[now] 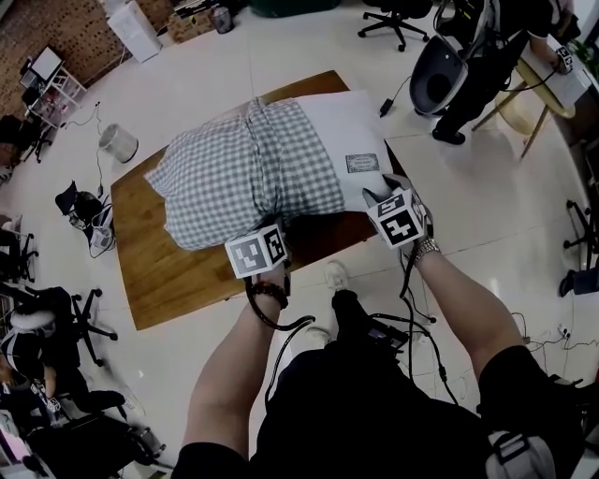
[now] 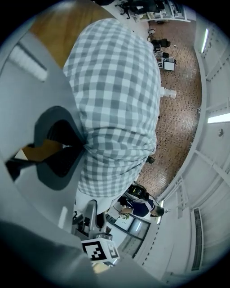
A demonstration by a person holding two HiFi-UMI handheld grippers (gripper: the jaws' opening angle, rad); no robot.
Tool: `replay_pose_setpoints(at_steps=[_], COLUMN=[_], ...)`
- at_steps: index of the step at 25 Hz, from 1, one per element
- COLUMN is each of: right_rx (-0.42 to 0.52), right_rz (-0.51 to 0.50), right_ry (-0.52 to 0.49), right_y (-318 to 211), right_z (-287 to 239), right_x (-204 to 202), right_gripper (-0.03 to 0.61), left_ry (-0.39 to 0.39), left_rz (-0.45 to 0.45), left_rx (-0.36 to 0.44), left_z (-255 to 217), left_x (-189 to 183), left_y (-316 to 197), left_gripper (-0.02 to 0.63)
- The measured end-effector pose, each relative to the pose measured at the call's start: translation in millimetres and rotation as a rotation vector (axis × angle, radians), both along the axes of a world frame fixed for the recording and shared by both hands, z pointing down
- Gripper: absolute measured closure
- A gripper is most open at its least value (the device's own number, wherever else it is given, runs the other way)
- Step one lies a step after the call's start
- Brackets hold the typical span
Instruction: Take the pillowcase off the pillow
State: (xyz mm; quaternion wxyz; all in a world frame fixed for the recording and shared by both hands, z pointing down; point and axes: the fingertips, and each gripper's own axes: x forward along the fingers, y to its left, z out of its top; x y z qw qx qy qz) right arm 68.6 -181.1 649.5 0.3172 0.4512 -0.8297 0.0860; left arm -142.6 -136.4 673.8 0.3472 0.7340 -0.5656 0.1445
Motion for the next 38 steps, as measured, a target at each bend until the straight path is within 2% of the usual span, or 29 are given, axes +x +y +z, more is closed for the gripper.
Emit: replay_pose_setpoints(at_steps=[3,6,9,12,15,19,25,28,31,34,38], right_rx=[0.033,0.053,0.061,0.068,0.067,0.057,0.010,-0.017,-0.017,-0.028,-0.017], right_rz=[-0.005,-0.004,0.007,0.018,0.034,0.041,0.046,0.051,0.016,-0.022,-0.049], right_ry=[0.019,0.022,0.019,0.016,0.009,0.016,-0.011,-0.049,-0.039,-0.024,-0.014], right_y=[2,-1,1,6,12,21,34,46,54,67,89], right_z=[-9,-19,-24,-29,-32,-28,-22,-14,-12,-12,-24], right_x=[1,8,19,25,31,42,55,49,39,33,30], right_gripper=[0.482,0.518,0.525,0.526,0.526,0.529,0.526,0.498,0.409,0.328,0.298], left_ry=[0.004,0.019,0.044,0.028,0.054,0.039,0.018,-0.050,-0.112,-0.130,-0.153], left_rz=[-0.020,-0.062,-0.072,-0.068,-0.088,-0.181,-0.213,-0.130,-0.056,-0.019,0.005], left_rx=[0.004,0.000,0.010,0.027,0.056,0.021,0.005,-0.007,0.007,0.037,0.109], left_z=[-4,-9,-14,-31,-23,-21,-24,-32,-39,-51,-77], left_x=[-10,-25,-36,-49,-68,-99,-123,-118,-104,-92,-84], left_y=[5,8,13,22,26,43,56,70,76,84,98], left_gripper=[0.600,0.600,0.601,0.601,0.601,0.603,0.603,0.600,0.598,0.588,0.575])
